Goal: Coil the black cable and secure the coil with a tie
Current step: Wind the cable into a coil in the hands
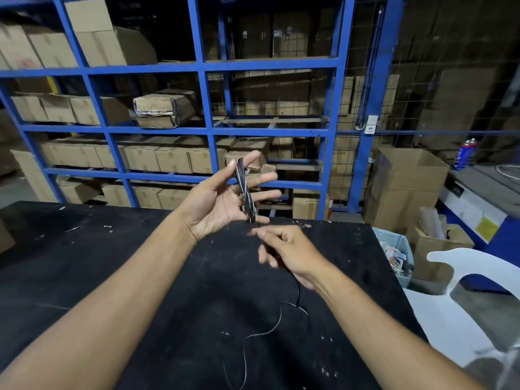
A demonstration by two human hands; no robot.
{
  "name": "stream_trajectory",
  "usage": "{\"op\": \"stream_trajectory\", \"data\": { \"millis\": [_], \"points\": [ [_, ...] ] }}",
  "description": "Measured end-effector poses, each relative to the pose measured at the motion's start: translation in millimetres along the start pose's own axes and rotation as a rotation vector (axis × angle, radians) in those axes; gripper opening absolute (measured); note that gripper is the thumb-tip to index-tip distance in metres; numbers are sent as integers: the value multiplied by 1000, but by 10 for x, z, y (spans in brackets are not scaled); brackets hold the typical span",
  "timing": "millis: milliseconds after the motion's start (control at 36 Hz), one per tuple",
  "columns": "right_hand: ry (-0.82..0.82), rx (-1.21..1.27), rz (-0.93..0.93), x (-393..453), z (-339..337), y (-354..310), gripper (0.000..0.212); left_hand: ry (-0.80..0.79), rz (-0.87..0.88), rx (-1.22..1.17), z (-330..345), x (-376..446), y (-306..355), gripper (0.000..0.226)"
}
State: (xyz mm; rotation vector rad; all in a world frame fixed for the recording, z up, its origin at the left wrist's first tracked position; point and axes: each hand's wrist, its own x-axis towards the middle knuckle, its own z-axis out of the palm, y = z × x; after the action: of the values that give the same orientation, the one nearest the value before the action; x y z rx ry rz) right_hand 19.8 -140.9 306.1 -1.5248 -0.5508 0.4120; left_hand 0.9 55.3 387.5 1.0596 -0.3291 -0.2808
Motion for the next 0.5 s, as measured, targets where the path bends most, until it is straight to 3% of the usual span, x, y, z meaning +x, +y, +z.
{"op": "stream_trajectory", "data": {
  "millis": [194, 389, 500],
  "points": [
    [-97, -387, -32, -210, -43, -272, 24, 230, 9, 235, -130, -83, 128, 44],
    [-54, -801, -182, -98, -229, -803, 10, 216, -137, 587, 18, -93, 30, 39],
    [-51, -897, -270, 6, -318, -1030, 6, 186, -231, 638, 139, -111, -33, 36]
  ]
}}
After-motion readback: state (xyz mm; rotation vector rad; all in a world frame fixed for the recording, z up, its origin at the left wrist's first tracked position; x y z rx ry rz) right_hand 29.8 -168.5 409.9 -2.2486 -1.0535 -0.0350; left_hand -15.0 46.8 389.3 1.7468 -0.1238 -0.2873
